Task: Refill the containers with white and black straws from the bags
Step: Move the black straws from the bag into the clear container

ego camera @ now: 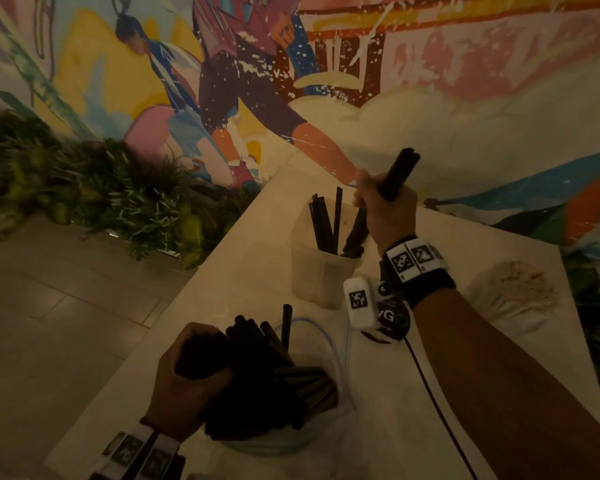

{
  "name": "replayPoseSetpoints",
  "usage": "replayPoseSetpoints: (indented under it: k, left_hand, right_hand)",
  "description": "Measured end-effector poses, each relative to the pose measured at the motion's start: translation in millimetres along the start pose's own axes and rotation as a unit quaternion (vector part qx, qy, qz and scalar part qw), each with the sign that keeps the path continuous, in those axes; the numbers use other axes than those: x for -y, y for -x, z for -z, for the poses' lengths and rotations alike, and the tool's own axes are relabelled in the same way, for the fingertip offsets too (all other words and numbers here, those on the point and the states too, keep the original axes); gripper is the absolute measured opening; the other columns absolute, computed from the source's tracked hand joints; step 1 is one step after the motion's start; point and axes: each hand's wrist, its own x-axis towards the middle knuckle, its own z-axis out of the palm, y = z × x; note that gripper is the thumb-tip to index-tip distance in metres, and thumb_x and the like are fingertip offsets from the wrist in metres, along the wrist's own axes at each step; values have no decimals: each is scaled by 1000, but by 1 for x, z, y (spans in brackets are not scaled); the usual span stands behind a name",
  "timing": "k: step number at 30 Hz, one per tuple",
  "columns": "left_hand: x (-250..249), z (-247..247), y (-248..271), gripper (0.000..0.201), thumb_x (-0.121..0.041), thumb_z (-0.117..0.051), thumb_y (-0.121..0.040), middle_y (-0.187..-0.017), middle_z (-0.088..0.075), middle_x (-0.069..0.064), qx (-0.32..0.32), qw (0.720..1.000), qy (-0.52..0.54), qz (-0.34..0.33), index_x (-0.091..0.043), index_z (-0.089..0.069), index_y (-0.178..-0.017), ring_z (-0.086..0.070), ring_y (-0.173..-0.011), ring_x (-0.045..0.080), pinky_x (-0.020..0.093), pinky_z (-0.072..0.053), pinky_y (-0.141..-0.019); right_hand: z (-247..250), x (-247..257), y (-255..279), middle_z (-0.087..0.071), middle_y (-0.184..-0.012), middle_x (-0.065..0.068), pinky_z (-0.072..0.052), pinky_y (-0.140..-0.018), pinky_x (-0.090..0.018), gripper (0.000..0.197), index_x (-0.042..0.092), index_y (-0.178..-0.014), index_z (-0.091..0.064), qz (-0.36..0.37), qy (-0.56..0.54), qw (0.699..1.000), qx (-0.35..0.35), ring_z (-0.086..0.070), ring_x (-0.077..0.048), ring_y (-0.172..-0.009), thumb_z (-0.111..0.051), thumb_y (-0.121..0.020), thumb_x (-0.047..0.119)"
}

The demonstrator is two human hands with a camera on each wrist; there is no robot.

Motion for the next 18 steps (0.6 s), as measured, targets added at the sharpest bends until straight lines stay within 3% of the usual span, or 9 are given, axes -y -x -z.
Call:
replayPoseSetpoints:
  k: [4, 8, 12, 14, 16, 18]
  left_hand:
    - [2, 3, -1, 34, -26, -74, -41, -78, -69, -2, 2, 1000, -4, 2, -34, -67, -73, -67, -73, 10, 17, -55, -67]
    - [0, 2, -1, 34, -26, -72, -41, -76, -69, -5, 2, 1000, -11, -7, -35, -68, -74, -66, -71, 8, 16, -55, -66]
    - [0, 2, 0, 33, -26, -72, -42, -77, -69, -4, 5, 1000, -12, -10, -35, -68, -74, -66, -72, 9, 17, -55, -67]
    - [1, 2, 0, 33, -25, -72, -43, -76, -69, -4, 6, 1000, -12, -11, -34, -68, -74, -66, -72, 9, 16, -55, -66]
    - [2, 3, 1, 33, -25, -72, -42, -76, -69, -4, 4, 1000, -9, -10, -33, -68, -74, -66, -72, 9, 17, -55, -66]
    - [2, 3, 2, 34, -25, -73, -42, -76, -70, -5, 2, 1000, -8, -11, -34, -68, -74, -66, -72, 8, 17, -55, -67]
  right_hand:
    - [3, -13, -8, -62, -64, 2, -55, -77, -50, 16, 14, -79, -60, 8, 3, 1000, -17, -63, -15, -63, -69, -82, 26]
    - [4, -13, -10, -59, -73, 5, -55, -82, -43, 23, 29, -88, -52, 23, -1, 999, -26, -61, -16, -74, -72, -78, 25]
    - [4, -11, -11, -62, -78, -7, -54, -72, -39, 23, 25, -103, -49, 66, 19, 996, -47, -60, -20, -72, -62, -86, 33]
    - [3, -15, -14, -64, -85, -7, -53, -73, -38, 20, 25, -107, -49, 80, 21, 995, -63, -62, -21, -77, -54, -90, 35]
    - [0, -22, -16, -63, -87, -5, -52, -74, -39, 16, 21, -102, -53, 91, 81, 992, -42, -60, -22, -80, -45, -95, 33]
    - [-3, -31, -16, -63, -93, -8, -49, -79, -38, 26, 12, -97, -60, 94, 214, 972, 15, -59, -25, -85, -42, -97, 30]
